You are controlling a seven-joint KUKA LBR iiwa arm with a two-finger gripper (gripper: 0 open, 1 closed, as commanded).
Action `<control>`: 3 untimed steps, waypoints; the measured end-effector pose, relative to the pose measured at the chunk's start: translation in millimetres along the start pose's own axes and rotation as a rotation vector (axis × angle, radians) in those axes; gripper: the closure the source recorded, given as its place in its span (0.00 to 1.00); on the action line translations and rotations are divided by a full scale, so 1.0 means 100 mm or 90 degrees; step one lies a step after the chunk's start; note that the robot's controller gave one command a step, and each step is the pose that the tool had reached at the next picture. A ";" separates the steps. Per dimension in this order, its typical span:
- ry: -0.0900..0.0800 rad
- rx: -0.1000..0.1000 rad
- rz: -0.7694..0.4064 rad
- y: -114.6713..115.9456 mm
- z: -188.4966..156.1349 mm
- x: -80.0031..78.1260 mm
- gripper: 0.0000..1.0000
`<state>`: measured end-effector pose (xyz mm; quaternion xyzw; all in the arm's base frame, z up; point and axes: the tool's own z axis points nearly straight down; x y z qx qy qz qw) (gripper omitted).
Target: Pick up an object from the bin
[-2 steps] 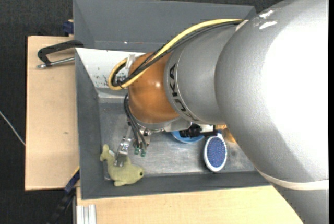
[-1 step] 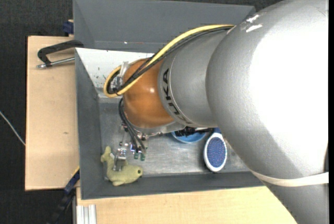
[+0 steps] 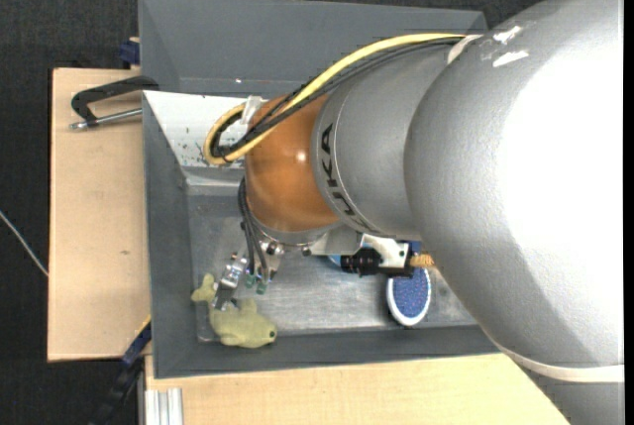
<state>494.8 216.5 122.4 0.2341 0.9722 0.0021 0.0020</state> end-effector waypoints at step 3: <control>0.000 0.000 0.144 0.16 0.20 0.06 1.00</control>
Offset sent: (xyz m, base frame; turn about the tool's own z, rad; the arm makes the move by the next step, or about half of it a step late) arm -0.0035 0.0143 -0.0524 0.2093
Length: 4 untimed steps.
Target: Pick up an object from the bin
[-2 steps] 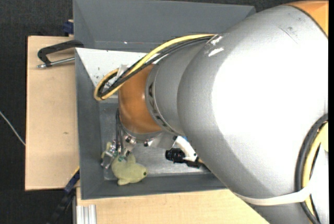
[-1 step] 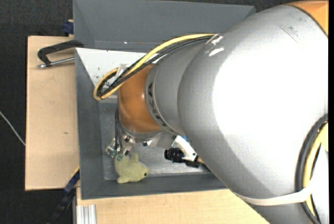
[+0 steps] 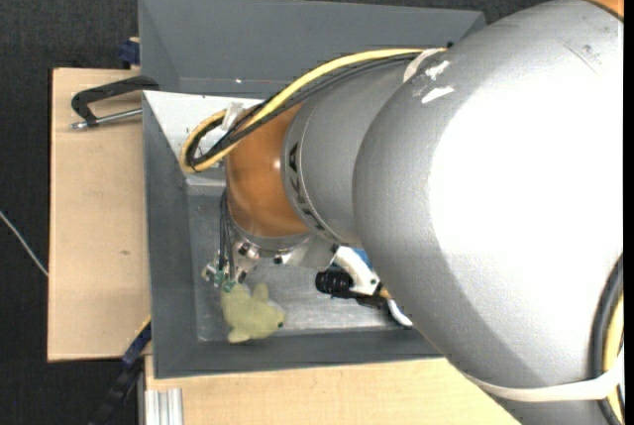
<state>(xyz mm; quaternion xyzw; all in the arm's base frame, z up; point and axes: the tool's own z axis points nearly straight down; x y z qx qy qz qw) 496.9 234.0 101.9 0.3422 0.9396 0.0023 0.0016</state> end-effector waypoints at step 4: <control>0.000 0.002 -0.144 0.04 -0.87 -0.11 0.00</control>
Offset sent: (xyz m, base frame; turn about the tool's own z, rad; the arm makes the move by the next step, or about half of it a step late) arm 0.0162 -0.0063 -0.0269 -0.2988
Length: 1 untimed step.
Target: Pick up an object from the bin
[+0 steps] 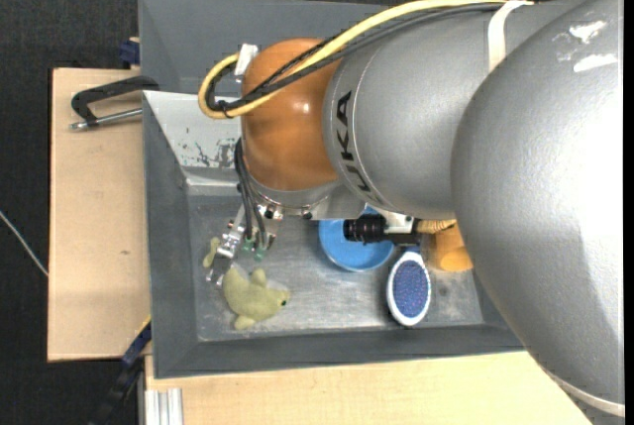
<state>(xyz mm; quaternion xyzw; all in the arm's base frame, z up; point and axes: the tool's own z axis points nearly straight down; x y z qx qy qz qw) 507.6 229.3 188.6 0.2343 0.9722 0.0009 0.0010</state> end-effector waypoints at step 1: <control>0.003 0.003 -0.208 -0.42 1.01 -0.10 0.00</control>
Offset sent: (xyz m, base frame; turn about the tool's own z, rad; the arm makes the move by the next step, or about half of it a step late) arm -0.0091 -0.0421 -0.1002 -0.3263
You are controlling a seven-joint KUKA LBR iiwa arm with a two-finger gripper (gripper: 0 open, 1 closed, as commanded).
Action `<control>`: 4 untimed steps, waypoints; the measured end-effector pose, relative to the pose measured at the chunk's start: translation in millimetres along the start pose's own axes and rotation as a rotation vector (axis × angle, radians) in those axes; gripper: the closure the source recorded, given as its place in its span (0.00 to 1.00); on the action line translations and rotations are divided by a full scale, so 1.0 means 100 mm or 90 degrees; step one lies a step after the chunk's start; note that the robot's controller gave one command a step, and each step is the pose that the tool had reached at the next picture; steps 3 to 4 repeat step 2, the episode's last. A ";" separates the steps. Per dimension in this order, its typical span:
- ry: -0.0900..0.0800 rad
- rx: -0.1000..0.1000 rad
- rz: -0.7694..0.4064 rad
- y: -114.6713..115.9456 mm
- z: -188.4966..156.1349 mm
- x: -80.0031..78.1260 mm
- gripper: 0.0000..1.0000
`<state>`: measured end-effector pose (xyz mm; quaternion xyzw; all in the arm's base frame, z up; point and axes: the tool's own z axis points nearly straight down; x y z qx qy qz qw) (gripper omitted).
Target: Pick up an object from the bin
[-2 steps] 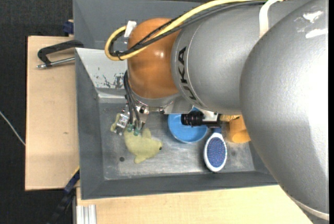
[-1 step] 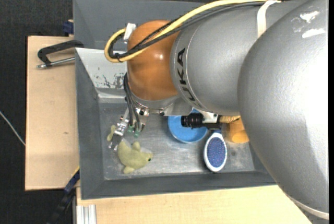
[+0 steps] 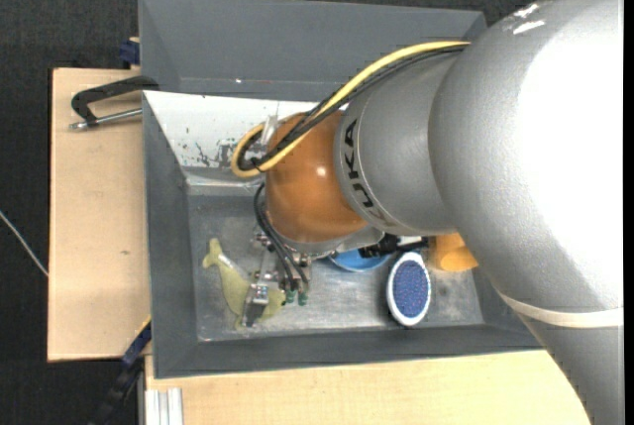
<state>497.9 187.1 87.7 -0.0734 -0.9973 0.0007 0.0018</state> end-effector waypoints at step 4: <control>-0.010 -0.006 -0.030 0.07 -1.33 -0.03 1.00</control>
Offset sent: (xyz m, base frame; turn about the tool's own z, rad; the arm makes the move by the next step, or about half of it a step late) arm 0.0000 0.0000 0.0000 0.0000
